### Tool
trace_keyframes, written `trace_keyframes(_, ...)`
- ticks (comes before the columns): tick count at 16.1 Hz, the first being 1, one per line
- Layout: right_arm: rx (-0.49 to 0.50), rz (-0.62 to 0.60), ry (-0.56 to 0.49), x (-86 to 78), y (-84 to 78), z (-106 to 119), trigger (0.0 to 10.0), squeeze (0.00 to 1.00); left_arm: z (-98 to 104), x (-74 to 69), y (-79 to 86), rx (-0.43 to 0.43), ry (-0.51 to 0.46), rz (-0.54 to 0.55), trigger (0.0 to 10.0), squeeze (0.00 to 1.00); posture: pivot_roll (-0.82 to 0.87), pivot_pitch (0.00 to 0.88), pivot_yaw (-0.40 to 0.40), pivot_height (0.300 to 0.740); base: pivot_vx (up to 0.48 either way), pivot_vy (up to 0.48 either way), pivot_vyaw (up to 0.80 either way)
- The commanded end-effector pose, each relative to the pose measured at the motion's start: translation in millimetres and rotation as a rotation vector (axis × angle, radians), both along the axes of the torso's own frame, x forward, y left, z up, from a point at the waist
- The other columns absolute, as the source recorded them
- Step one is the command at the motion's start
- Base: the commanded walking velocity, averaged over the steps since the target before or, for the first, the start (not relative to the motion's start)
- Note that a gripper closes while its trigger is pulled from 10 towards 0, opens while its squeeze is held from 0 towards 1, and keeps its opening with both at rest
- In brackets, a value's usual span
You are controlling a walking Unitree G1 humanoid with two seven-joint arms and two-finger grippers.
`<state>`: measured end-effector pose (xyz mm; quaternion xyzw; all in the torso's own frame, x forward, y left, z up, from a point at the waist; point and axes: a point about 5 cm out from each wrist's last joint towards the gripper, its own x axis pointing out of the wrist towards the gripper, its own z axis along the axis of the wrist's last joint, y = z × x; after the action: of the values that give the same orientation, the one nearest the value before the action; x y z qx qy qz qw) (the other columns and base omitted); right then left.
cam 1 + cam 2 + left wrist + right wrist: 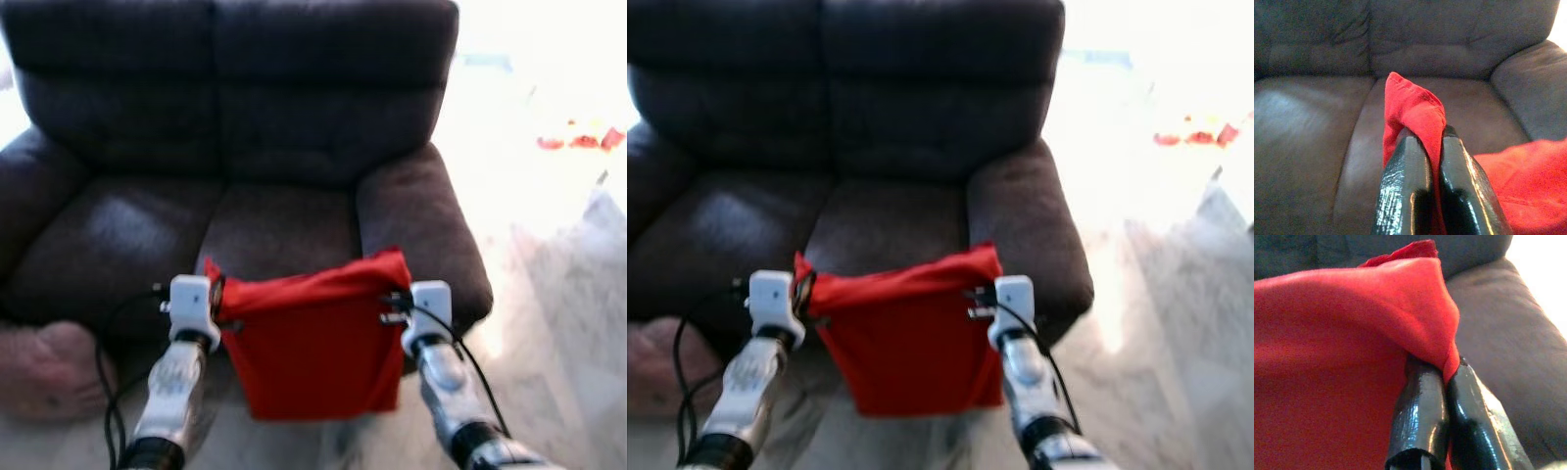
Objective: Move the pillow to the sofa from floor
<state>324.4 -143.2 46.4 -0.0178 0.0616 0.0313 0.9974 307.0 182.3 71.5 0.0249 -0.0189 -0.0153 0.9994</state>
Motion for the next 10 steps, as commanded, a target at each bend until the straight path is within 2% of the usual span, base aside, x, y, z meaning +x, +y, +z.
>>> trace_keyframes(1,0.019,-0.038,-0.082,7.9,-5.0,16,10.0,0.00,15,3.3,12.4,0.013,-0.068,0.035,10.0,0.00,0.10,0.079,0.008,0.740,0.000,0.000,0.00)
trace_keyframes(4,0.032,-0.016,-0.109,10.7,2.6,22,10.0,0.00,25,3.3,21.1,0.001,-0.106,0.065,10.0,0.00,0.11,0.079,0.006,0.740,0.000,0.000,0.00)
trace_keyframes(10,0.017,0.012,-0.138,14.7,6.1,29,10.0,0.00,33,4.8,22.3,-0.004,-0.128,0.074,10.0,0.00,0.11,0.078,0.002,0.740,0.000,0.000,0.00)
